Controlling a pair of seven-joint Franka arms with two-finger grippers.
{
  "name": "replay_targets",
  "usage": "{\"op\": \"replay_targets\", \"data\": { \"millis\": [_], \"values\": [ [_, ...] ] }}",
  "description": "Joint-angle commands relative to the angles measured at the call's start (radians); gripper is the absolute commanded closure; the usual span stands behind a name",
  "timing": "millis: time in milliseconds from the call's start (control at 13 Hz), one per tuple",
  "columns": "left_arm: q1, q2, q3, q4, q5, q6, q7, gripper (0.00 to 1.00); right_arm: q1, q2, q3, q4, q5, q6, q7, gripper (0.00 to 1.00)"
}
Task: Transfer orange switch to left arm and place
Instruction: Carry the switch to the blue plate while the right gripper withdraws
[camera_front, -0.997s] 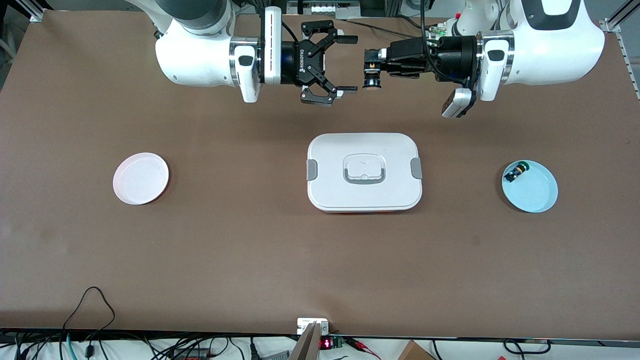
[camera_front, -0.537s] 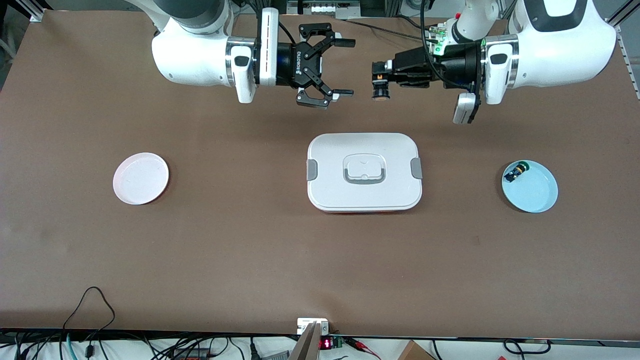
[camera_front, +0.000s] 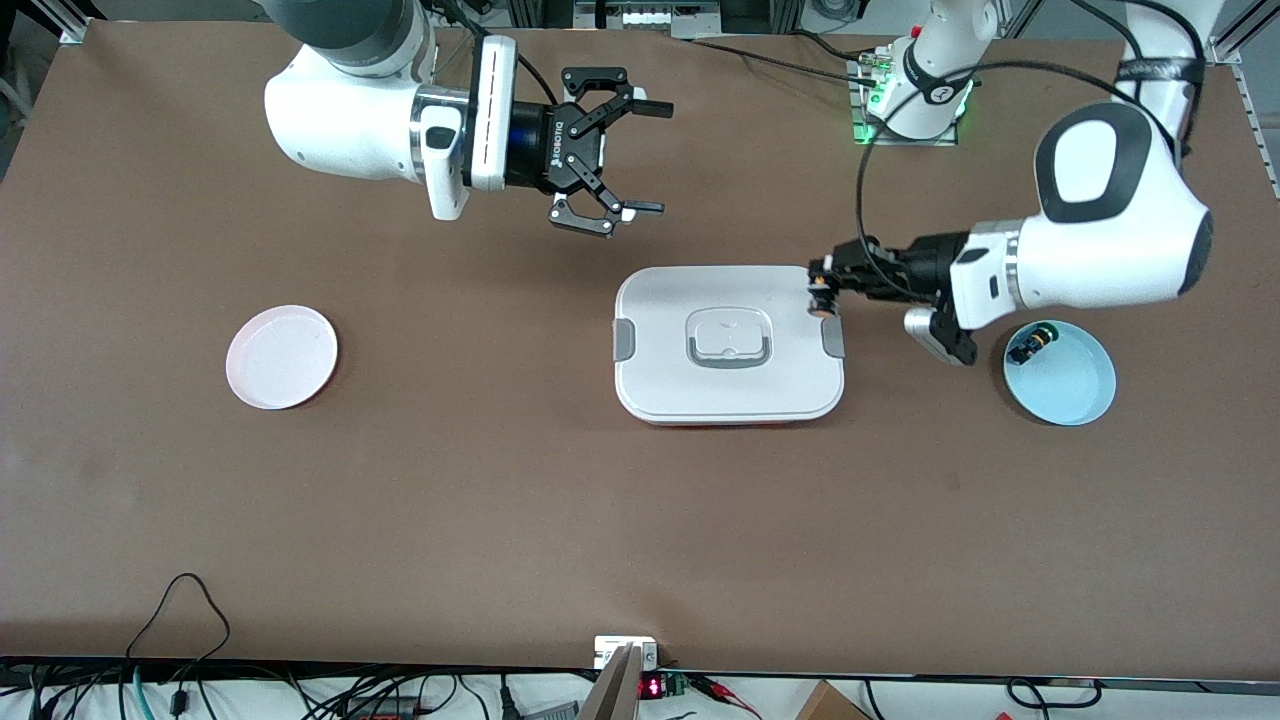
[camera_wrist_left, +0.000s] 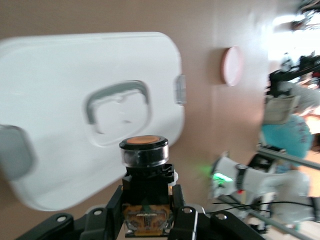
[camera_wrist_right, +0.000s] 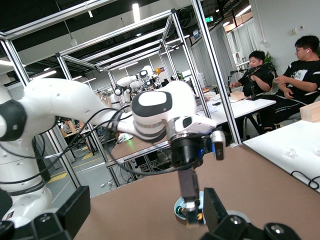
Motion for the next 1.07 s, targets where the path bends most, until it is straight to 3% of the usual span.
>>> {"op": "replay_targets", "data": {
  "millis": [0, 230, 460, 613, 997],
  "values": [
    [0.011, 0.025, -0.009, 0.069, 0.212, -0.028, 0.027, 0.78, -0.028, -0.031, -0.034, -0.067, -0.007, -0.083, 0.007, 0.0],
    [0.036, 0.031, -0.009, 0.081, 0.473, -0.08, 0.118, 0.78, -0.043, -0.035, -0.106, -0.079, -0.083, -0.191, 0.013, 0.0],
    [0.033, 0.051, -0.009, 0.078, 0.754, -0.127, 0.197, 0.78, -0.083, -0.035, -0.148, -0.076, -0.229, -0.329, 0.149, 0.0],
    [0.036, 0.08, -0.01, 0.078, 0.939, -0.124, 0.268, 0.78, -0.085, -0.047, -0.163, -0.078, -0.355, -0.377, 0.326, 0.0],
    [0.155, 0.192, -0.009, 0.044, 1.19, -0.026, 0.434, 0.78, -0.085, -0.08, -0.188, -0.07, -0.632, -0.388, 0.816, 0.0]
  ]
}}
